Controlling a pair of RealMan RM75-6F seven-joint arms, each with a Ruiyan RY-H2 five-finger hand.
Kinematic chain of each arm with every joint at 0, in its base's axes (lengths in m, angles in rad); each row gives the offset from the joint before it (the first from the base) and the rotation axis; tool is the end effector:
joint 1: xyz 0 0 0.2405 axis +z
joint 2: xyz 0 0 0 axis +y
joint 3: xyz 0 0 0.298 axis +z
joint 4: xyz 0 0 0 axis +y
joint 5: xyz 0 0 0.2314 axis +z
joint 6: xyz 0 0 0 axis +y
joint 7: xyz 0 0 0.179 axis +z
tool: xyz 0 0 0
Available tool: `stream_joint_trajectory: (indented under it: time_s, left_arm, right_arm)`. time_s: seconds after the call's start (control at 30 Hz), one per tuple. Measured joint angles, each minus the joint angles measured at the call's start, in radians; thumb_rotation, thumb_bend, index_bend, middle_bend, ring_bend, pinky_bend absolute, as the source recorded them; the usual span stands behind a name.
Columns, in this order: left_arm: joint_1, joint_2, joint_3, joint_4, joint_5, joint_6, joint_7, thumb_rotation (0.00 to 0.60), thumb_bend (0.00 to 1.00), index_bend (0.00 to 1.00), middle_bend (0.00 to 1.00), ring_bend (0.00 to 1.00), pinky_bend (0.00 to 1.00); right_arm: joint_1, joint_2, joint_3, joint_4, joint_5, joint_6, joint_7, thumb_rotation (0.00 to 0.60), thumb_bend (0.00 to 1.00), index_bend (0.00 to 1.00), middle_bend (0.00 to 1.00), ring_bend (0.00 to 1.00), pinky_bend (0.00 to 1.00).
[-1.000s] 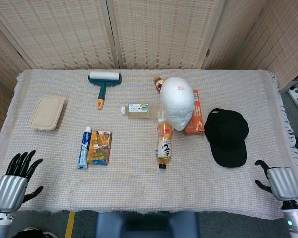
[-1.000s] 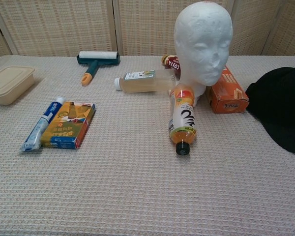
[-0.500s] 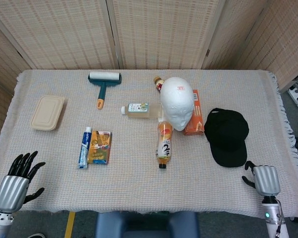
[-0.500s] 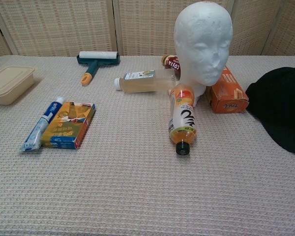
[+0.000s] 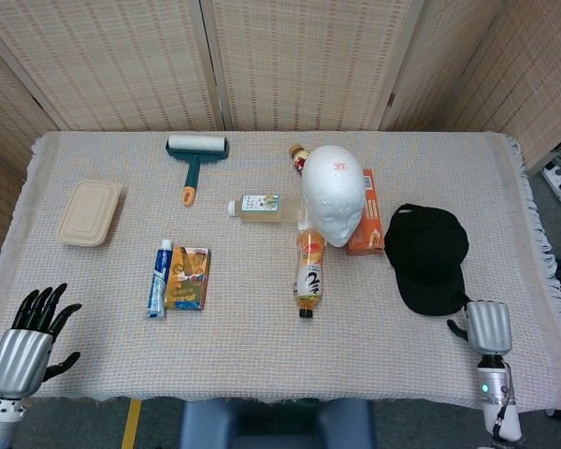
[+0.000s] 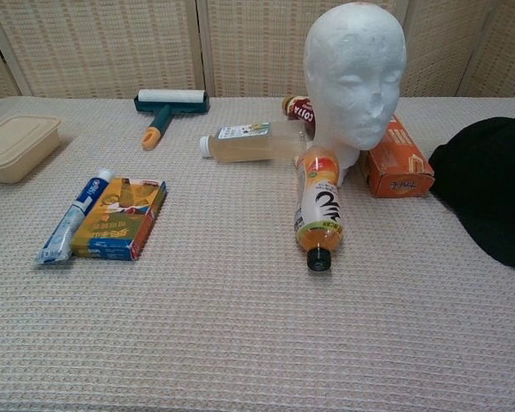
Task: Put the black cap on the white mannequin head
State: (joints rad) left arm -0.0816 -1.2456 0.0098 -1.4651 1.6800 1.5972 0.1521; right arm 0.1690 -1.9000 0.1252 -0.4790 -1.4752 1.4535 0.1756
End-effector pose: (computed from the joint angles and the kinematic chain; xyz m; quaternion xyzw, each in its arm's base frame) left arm -0.3444 0.2044 0.1200 -0.6608 -0.2804 -0.3874 0.5784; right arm -0.4375 -0.2656 -0.0049 0.5846 -0.3310 0.3505 0.6526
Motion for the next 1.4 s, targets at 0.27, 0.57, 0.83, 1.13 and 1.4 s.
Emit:
stream_joint_trajectory:
  time_s: [0.27, 0.57, 0.83, 1.13, 1.4]
  left_arm:
    - [-0.002, -0.003, -0.006, 0.001, -0.013, -0.008, 0.009, 0.6, 0.02, 0.29, 0.06, 0.02, 0.1]
    - [0.0, 0.004, -0.008, -0.005, -0.017, -0.006, 0.004, 0.6, 0.02, 0.29, 0.07, 0.02, 0.1]
    - [0.002, 0.005, -0.013, -0.009, -0.022, 0.001, 0.008, 0.6, 0.02, 0.29, 0.07, 0.02, 0.1]
    - [0.005, 0.002, -0.015, -0.004, -0.019, 0.011, 0.007, 0.6, 0.02, 0.29, 0.08, 0.02, 0.1]
    - [0.008, 0.0, -0.019, -0.003, -0.017, 0.024, 0.006, 0.6, 0.02, 0.3, 0.08, 0.02, 0.1]
  right_arm:
    - [0.038, -0.074, 0.009, 0.112, 0.008, -0.011, 0.047, 0.6, 0.11, 0.54, 1.0, 1.0, 1.0]
    - [0.059, -0.104, 0.009, 0.162, 0.012, -0.021, 0.056, 0.6, 0.14, 0.52, 1.0, 1.0, 1.0]
    - [0.082, -0.123, 0.032, 0.193, 0.036, -0.025, 0.076, 0.6, 0.15, 0.5, 1.0, 1.0, 1.0]
    - [0.121, -0.106, 0.059, 0.183, 0.055, -0.01, 0.103, 0.6, 0.26, 0.5, 1.0, 1.0, 1.0]
    - [0.157, -0.084, 0.083, 0.158, 0.074, -0.017, 0.104, 0.6, 0.36, 0.58, 1.0, 1.0, 1.0]
